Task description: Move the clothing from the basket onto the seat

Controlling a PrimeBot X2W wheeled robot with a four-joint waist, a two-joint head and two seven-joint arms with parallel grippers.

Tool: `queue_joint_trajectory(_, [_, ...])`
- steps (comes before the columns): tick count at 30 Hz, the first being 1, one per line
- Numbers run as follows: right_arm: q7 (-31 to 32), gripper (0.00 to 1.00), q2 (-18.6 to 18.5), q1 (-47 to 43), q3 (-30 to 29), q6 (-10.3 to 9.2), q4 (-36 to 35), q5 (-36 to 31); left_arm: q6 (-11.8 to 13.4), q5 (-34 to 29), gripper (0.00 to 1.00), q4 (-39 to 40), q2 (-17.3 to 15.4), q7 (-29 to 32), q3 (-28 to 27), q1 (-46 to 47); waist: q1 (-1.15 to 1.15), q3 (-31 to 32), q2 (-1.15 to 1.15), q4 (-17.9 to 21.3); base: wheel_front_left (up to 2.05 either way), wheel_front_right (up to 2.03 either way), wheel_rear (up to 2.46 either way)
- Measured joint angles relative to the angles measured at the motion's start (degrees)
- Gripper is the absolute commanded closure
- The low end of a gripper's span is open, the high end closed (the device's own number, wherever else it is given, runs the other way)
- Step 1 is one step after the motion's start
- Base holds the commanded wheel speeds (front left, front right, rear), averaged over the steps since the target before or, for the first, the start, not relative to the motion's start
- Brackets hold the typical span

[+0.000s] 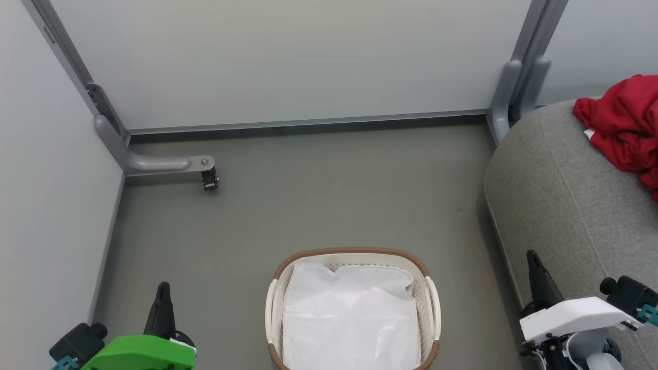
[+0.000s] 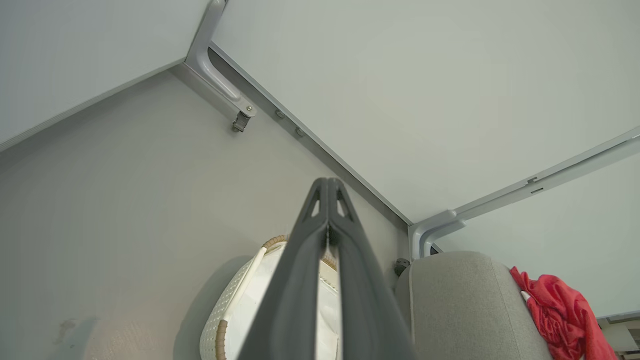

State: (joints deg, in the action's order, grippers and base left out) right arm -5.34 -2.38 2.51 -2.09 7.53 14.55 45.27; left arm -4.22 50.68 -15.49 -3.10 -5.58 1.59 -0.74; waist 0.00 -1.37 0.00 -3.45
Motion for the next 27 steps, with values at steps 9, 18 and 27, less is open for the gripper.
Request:
queue_joint_trajectory(9, [1.7,1.0,0.0,0.5,-0.6,0.0,0.0,6.6,-0.4,6.1,1.0,0.2,0.0,1.7,-1.3,0.8,0.0,0.1,0.0,0.4,0.0,0.0,0.0])
queue_joint_trajectory(18, [3.3,1.0,-0.1,0.8,-1.2,0.0,-0.1,12.7,-0.8,11.3,1.0,0.3,0.1,3.4,-2.2,1.5,0.0,0.2,0.0,0.7,0.0,0.0,0.0])
queue_joint_trajectory(27, [4.6,1.0,-0.1,1.5,-1.7,-0.01,-0.2,18.5,-1.3,16.5,1.0,0.5,0.1,4.7,-3.3,2.6,0.0,0.4,0.0,1.1,0.0,0.0,0.0])
